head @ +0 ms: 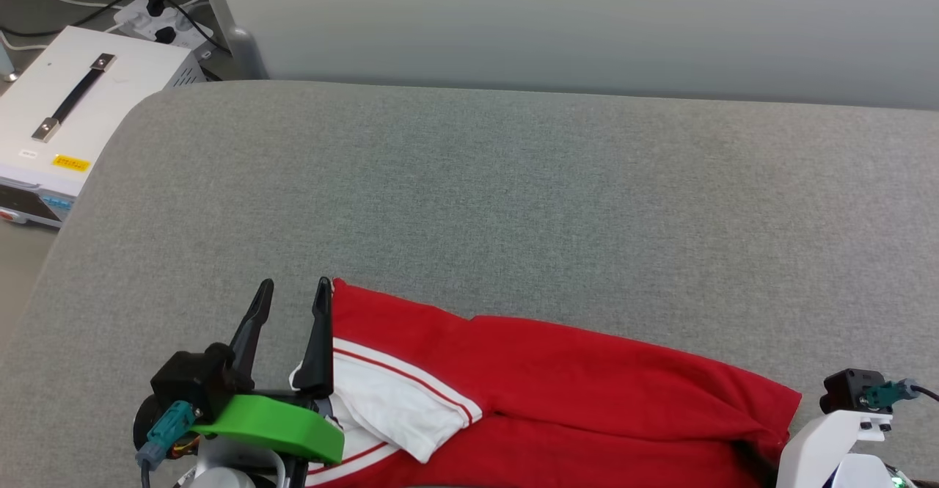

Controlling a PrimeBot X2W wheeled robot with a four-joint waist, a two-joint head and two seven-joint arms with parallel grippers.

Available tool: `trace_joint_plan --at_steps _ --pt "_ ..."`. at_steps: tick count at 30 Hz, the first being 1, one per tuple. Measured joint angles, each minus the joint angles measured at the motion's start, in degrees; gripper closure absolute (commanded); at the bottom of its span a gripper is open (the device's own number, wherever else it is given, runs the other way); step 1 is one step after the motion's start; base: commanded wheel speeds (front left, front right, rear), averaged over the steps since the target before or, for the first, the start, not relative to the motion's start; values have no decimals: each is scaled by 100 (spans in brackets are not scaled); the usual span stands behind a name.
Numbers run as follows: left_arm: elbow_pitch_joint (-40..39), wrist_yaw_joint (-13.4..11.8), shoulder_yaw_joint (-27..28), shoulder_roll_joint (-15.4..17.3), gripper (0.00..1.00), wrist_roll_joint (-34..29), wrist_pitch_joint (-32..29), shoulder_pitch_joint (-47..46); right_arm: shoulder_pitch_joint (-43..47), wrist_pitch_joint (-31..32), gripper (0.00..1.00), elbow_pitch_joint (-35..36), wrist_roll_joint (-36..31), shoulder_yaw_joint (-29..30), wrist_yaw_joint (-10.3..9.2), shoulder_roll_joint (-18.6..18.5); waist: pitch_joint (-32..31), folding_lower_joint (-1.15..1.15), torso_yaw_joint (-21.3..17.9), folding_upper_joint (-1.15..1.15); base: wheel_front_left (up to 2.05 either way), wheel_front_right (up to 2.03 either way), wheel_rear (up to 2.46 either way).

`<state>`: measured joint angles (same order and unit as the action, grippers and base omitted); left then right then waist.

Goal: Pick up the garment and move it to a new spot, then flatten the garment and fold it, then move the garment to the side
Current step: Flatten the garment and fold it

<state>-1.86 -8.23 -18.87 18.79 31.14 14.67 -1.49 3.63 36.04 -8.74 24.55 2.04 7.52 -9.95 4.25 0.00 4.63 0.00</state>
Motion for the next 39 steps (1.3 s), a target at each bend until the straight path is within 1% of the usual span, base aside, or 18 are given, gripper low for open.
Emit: trace_joint_plan --at_steps 3,4,5,6,7,12,19,22,29,32,34,35,39 --pt "52 64 53 -70 0 -35 0 -1 -58 5 0 -258 76 -57 -1 19 81 0 24 0 0 0 0" --pt "65 80 63 -82 0 -45 0 -1 -79 9 3 -315 101 -76 -2 14 98 0 26 0 0 0 0" --pt "91 100 70 -88 0 -54 0 -1 -118 29 53 -372 126 -96 -2 9 115 0 26 0 0 0 0" --pt "114 104 79 -94 0 -63 0 -1 -154 51 87 -415 162 -110 -2 8 125 0 21 0 0 0 0" --pt "130 124 90 -101 0 -80 0 -1 -178 52 100 -453 189 -127 -4 3 129 0 12 0 0 0 0" --pt "227 177 122 -126 0 -112 0 0 -355 -1 100 -535 279 -211 -5 -80 80 0 -42 0 0 0 0" --pt "331 192 137 -127 0 -167 0 38 -476 63 100 -404 333 -152 1 -255 -122 0 -127 0 0 0 0" --pt "335 187 132 -121 0 -193 0 94 -493 158 100 -338 337 70 1 -413 -216 0 -160 0 0 0 0" --pt "330 187 92 -110 0 -194 0 143 -458 365 100 -199 225 961 1 -875 -360 0 -198 0 0 0 0" --pt "328 186 83 -105 0 -196 0 149 -369 568 100 -108 198 1293 1 -983 -397 0 -210 0 0 0 0" --pt "327 167 75 -98 0 -232 0 154 -336 790 100 -57 263 1493 1 -944 -420 0 -217 0 0 0 0" --pt "328 159 73 -96 0 -244 0 158 -336 927 100 -51 385 1597 1 -860 -430 0 -219 0 0 0 0" --pt "335 134 59 -80 0 -260 -1 209 -338 1815 100 15 1361 1942 0 -152 -491 0 -225 0 0 0 0"
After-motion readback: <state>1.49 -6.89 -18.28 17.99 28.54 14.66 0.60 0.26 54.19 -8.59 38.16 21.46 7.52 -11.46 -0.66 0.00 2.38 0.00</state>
